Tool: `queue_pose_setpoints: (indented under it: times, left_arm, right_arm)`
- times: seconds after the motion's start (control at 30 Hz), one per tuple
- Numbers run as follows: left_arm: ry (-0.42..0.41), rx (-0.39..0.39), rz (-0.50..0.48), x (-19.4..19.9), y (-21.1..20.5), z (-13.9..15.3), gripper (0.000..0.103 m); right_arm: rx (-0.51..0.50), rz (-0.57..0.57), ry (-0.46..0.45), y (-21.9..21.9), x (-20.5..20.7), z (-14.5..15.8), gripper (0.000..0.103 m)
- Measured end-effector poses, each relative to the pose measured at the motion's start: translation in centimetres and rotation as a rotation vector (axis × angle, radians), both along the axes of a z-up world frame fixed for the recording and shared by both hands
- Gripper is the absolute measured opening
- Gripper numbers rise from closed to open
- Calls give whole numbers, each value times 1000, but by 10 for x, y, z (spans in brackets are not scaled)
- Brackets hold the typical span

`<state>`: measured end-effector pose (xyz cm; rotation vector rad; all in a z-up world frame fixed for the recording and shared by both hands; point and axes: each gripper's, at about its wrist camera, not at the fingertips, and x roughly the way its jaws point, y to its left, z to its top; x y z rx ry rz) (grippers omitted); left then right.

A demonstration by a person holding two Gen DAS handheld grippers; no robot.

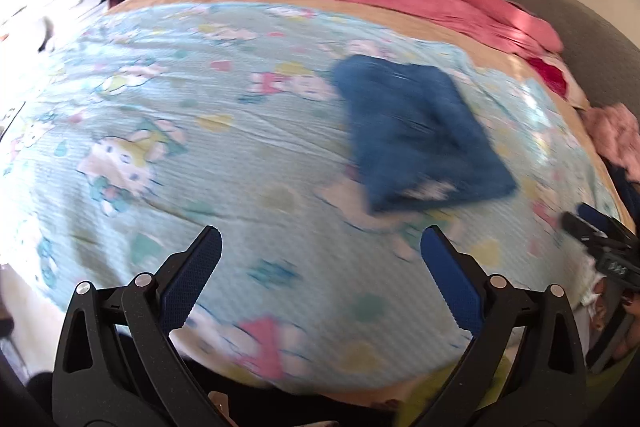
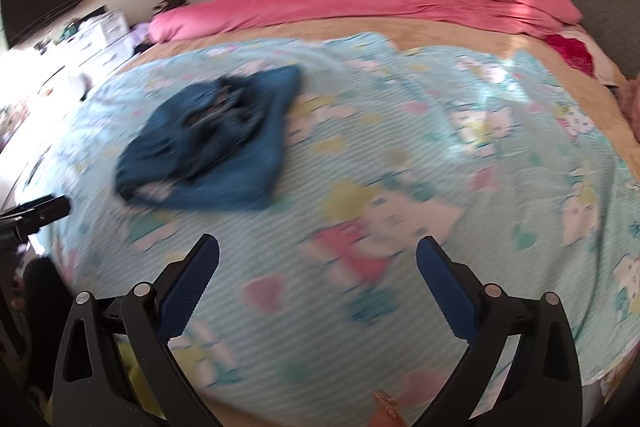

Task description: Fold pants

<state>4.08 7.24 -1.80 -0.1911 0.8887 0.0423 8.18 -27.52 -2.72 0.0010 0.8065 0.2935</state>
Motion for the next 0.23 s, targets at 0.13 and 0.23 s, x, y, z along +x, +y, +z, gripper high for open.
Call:
queue_pose_setpoints:
  times: [0.13, 0.23]
  left_arm:
    - [57, 34, 127, 35, 66, -9, 94]
    - [109, 119, 225, 71, 119, -20, 94]
  right_arm:
    - [-45, -129, -1, -62, 43, 4, 99]
    - [-148, -288, -20, -127, 90, 2, 99]
